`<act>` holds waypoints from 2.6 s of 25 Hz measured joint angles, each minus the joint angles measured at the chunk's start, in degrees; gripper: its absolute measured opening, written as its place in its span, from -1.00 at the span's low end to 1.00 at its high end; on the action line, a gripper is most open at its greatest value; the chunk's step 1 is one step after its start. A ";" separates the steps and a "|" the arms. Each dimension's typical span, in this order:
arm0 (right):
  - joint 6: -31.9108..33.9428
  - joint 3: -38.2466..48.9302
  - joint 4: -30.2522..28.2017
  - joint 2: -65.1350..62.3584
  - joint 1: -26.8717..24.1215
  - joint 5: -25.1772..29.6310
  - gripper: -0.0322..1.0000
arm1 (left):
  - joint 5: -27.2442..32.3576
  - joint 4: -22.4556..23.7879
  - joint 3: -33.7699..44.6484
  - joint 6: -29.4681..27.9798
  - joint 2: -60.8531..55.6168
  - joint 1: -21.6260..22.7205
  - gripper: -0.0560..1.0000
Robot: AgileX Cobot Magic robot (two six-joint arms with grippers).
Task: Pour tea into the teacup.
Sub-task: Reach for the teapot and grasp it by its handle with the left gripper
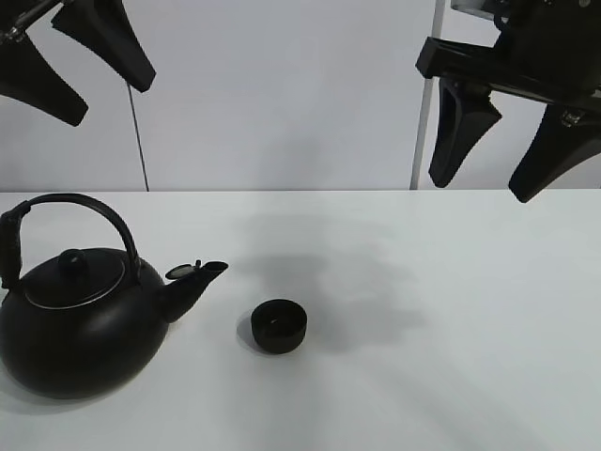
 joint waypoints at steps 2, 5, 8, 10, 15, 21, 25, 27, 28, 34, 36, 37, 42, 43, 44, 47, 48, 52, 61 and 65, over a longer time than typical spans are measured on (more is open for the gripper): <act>0.00 0.00 0.00 0.00 0.00 -0.31 0.00 | -1.48 0.00 0.00 0.02 0.00 0.00 0.11; 0.00 0.00 0.00 0.00 0.00 -1.17 0.00 | -3.20 0.00 0.00 0.39 0.00 0.00 0.11; 0.00 0.00 0.07 0.00 0.00 -1.54 0.00 | -5.80 -0.40 0.00 1.74 -0.84 0.00 0.11; 0.00 0.00 0.07 0.00 0.00 -2.10 0.00 | -7.93 -1.13 0.40 4.36 -2.69 0.00 0.11; 0.00 0.00 0.07 0.00 0.00 -2.65 0.00 | -13.09 -4.03 3.41 17.04 -10.70 0.00 0.11; 0.00 0.00 0.07 0.00 0.00 -2.78 0.00 | -18.54 -5.10 10.96 30.03 -20.81 0.00 0.11; 0.00 0.00 0.07 0.00 0.00 -2.80 0.00 | -24.50 -5.28 19.01 32.97 -26.60 0.00 0.11; 0.00 0.00 0.02 0.00 0.00 -2.80 0.00 | -28.11 -5.32 23.25 33.42 -28.78 0.00 0.11; 0.00 0.00 0.02 0.00 0.00 -2.80 0.00 | -30.00 -5.47 25.64 33.51 -29.76 0.00 0.11; 0.00 0.00 0.02 0.00 0.00 -2.89 0.00 | -39.74 -8.32 35.93 33.83 -32.29 0.00 0.11; 0.00 0.00 0.02 0.00 0.00 -2.92 0.00 | -41.29 -8.51 36.71 33.77 -32.29 0.00 0.11; 0.00 0.00 0.02 0.00 0.00 -2.92 0.00 | -42.24 -8.68 36.72 33.32 -32.29 0.00 0.11; 0.00 0.00 0.02 0.00 0.00 -2.99 0.00 | -45.89 -9.01 36.72 29.76 -32.36 0.00 0.11; 0.00 0.00 0.02 0.00 0.00 -3.07 0.00 | -46.51 -9.01 36.72 29.52 -32.36 0.00 0.11; 0.00 0.00 0.02 0.00 0.00 -3.21 0.00 | -46.87 -8.84 36.72 29.52 -32.36 0.00 0.11; 0.00 0.00 0.02 0.00 0.00 -4.11 0.00 | -47.10 -6.68 36.91 32.27 -32.36 0.00 0.11; 0.00 0.00 0.02 0.00 0.00 -4.24 0.00 | -47.04 -5.49 37.12 33.54 -32.36 0.00 0.11; 0.00 0.00 0.02 0.00 0.00 -4.29 0.00 | -45.01 -2.85 37.87 38.94 -32.36 0.00 0.11; -1.01 0.00 0.02 0.00 0.00 -5.62 0.00 | -42.28 -1.48 38.04 55.42 -32.36 -1.97 0.11; -1.13 0.00 0.02 0.00 0.00 -5.83 0.00 | -42.82 -0.38 38.04 68.33 -32.36 -3.94 0.11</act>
